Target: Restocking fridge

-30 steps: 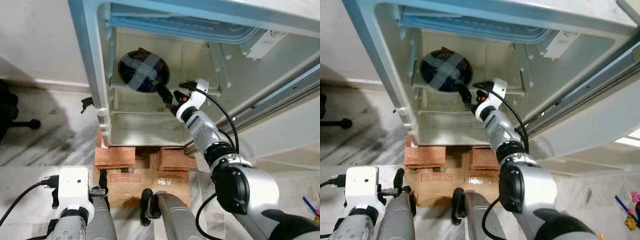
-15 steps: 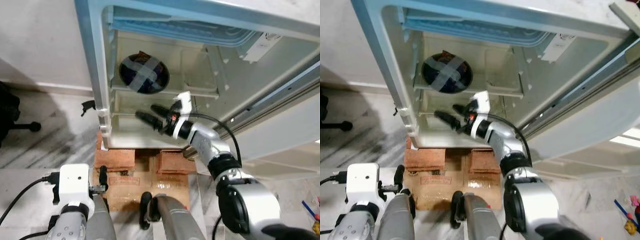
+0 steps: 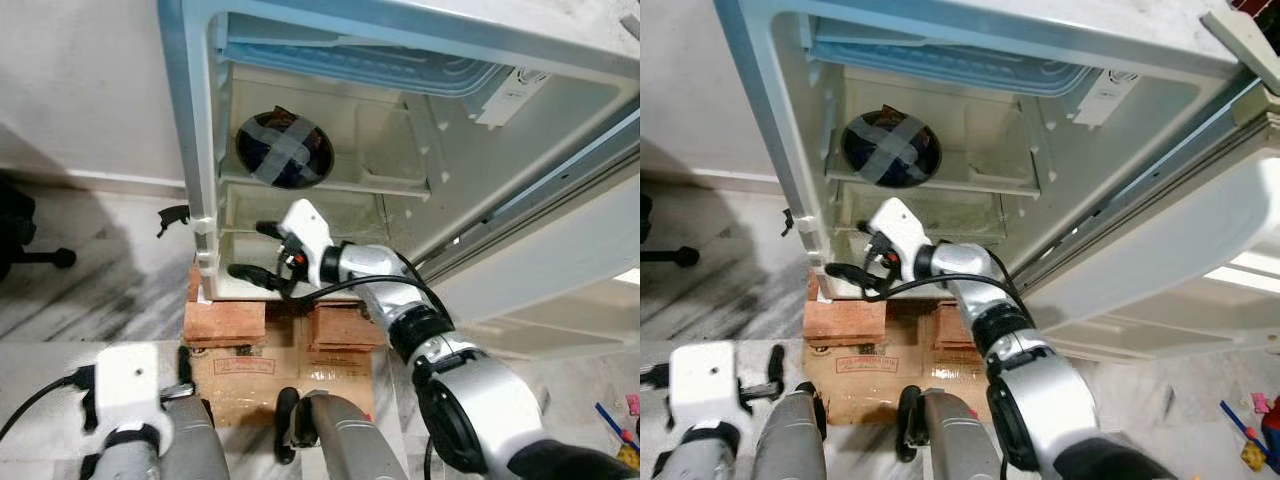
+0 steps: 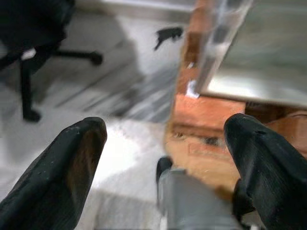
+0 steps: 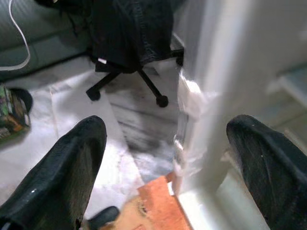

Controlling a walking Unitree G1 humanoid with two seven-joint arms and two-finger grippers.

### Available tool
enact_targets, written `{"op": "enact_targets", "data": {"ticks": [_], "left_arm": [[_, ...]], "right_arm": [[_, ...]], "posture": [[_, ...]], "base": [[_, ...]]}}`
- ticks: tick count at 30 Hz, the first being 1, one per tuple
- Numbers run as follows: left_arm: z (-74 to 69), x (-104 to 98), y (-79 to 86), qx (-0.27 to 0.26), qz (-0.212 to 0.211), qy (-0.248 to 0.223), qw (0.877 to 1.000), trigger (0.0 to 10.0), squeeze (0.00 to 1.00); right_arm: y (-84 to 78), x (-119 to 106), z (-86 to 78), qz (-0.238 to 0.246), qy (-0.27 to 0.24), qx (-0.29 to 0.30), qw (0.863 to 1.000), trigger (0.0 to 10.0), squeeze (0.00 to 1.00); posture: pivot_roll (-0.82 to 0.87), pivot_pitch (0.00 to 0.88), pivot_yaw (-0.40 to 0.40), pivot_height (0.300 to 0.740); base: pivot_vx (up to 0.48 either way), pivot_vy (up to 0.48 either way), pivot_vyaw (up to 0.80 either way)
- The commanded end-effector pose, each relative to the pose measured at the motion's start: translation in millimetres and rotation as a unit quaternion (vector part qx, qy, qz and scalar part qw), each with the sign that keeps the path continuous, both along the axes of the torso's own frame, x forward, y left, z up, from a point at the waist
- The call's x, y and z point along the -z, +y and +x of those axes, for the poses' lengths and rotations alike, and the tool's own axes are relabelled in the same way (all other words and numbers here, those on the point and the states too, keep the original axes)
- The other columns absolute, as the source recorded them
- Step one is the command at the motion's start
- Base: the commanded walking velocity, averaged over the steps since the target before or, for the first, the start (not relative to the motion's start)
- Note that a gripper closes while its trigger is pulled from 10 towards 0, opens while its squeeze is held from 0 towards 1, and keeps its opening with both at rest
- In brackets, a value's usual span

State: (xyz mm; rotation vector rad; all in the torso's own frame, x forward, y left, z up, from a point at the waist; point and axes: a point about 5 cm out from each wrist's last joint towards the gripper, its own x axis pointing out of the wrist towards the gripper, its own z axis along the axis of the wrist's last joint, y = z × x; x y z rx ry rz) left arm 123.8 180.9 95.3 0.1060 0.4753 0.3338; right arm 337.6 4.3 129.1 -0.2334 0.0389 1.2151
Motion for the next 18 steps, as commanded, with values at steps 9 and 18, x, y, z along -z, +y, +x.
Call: {"op": "enact_targets", "data": {"ticks": [9, 18], "left_arm": [[-24.2, -3, -8.4, -0.008, -0.021, 0.025, 0.999, 10.0, 0.00], [-42.2, -6, -16.2, -0.009, -0.038, 0.046, 0.998, 10.0, 0.00]], "right_arm": [[8.7, 3, 5.4, -0.073, -0.016, 0.033, 0.997, 10.0, 0.00], [2.5, -12, 26.2, -0.135, -0.075, 0.143, 0.978, 10.0, 0.00]], "posture": [[0.26, 0.324, -0.298, 0.740], [0.26, 0.360, -0.315, 0.740]], "base": [[0.000, 0.000, 0.00], [0.000, 0.000, 0.00]]}}
